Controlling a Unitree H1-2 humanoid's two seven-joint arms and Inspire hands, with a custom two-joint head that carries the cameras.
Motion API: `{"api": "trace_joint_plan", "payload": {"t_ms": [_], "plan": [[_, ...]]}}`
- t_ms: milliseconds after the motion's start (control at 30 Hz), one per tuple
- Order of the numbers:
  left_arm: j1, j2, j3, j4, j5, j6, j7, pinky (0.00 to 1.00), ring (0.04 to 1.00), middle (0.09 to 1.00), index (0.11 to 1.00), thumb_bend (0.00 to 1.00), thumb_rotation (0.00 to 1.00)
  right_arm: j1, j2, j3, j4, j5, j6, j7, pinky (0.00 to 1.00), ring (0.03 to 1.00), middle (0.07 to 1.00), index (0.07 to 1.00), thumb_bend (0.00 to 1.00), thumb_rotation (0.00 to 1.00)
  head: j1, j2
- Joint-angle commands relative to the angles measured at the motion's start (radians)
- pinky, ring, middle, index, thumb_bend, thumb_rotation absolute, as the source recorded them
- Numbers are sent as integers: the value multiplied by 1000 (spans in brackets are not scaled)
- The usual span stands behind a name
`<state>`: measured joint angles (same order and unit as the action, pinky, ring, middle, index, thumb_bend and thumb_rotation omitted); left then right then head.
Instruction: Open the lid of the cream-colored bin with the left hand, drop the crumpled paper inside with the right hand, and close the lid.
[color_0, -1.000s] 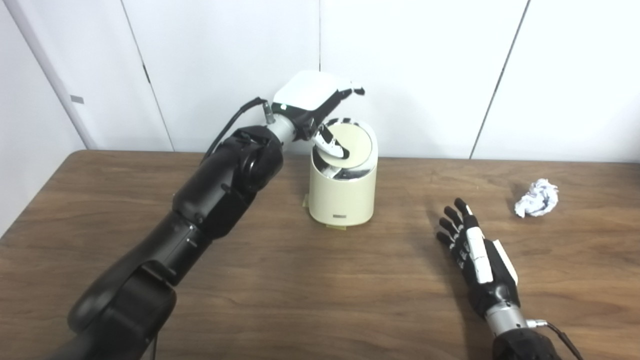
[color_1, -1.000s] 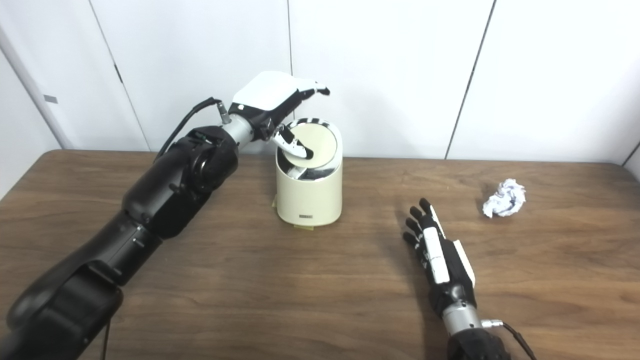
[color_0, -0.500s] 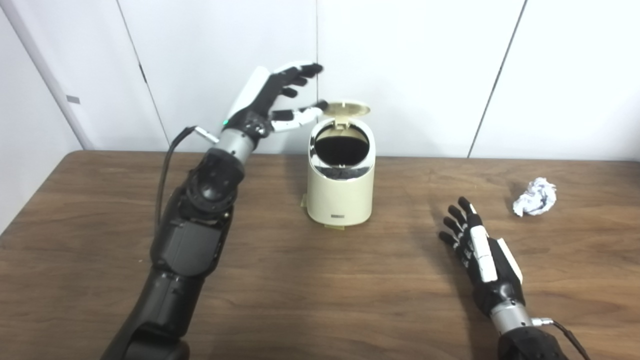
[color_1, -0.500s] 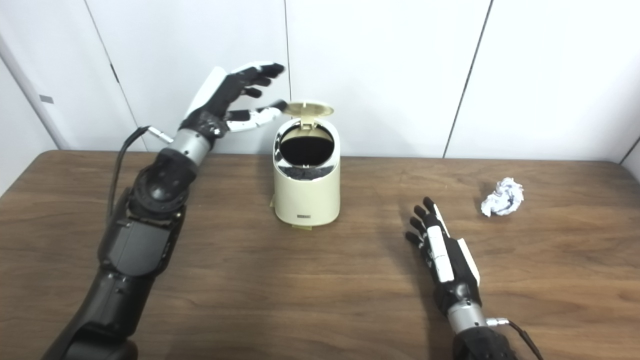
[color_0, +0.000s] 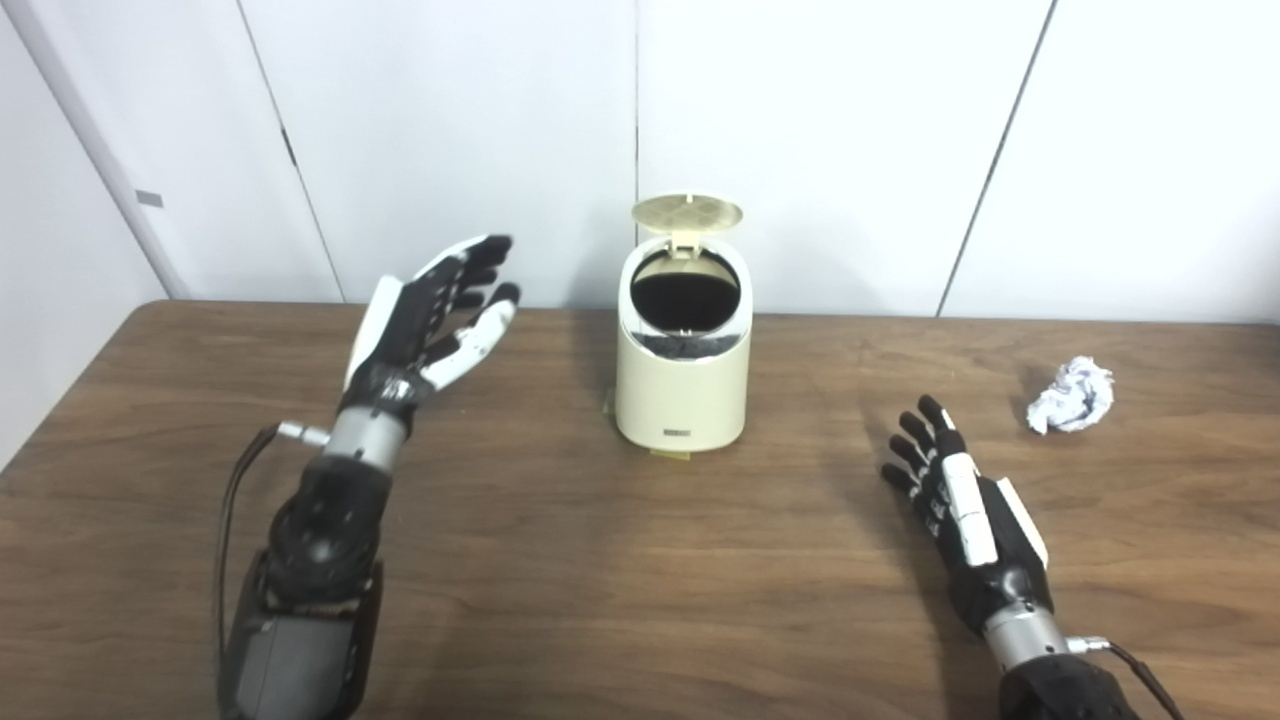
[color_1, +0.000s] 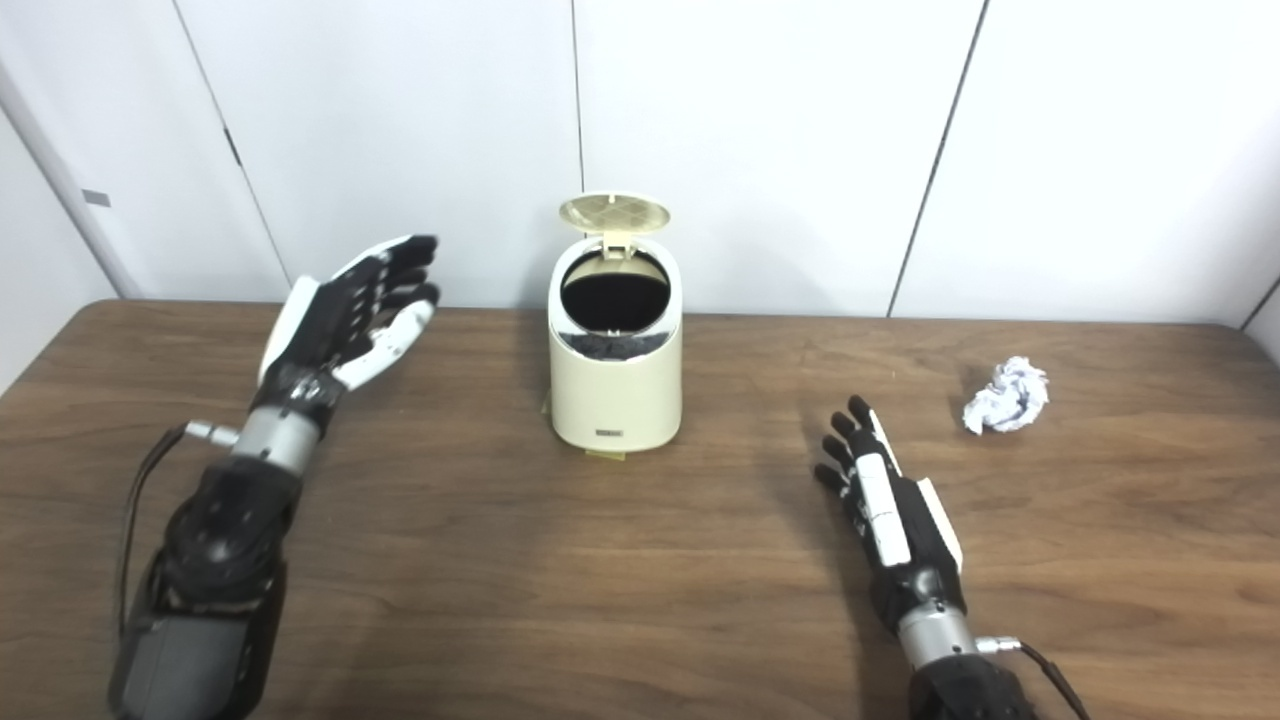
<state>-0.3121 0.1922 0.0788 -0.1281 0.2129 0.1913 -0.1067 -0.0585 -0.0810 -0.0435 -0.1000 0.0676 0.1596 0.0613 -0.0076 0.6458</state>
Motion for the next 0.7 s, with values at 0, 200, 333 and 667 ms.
{"api": "trace_joint_plan", "payload": {"t_ms": [0, 200, 333, 667], "plan": [[2, -2, -2, -51, 4, -6, 25, 790, 849, 849, 863, 306, 389, -31, -12, -9, -47, -21, -31, -19, 801, 904, 934, 960, 625, 617, 0, 1], [101, -30, 15, -94, -63, 42, 24, 810, 875, 874, 895, 352, 538, -51, -21, -20, -46, -93, -58, -63, 825, 889, 909, 927, 661, 362, -6, 2], [160, -51, 13, -74, -124, 31, 12, 868, 891, 884, 906, 382, 541, -69, -49, -69, 7, -73, -96, -72, 894, 912, 923, 927, 744, 295, -47, 0], [214, -65, -10, -22, -176, -7, 11, 880, 893, 907, 957, 381, 653, -91, -136, -139, -24, -143, -93, -127, 791, 860, 889, 905, 799, 256, -150, -16]]}}
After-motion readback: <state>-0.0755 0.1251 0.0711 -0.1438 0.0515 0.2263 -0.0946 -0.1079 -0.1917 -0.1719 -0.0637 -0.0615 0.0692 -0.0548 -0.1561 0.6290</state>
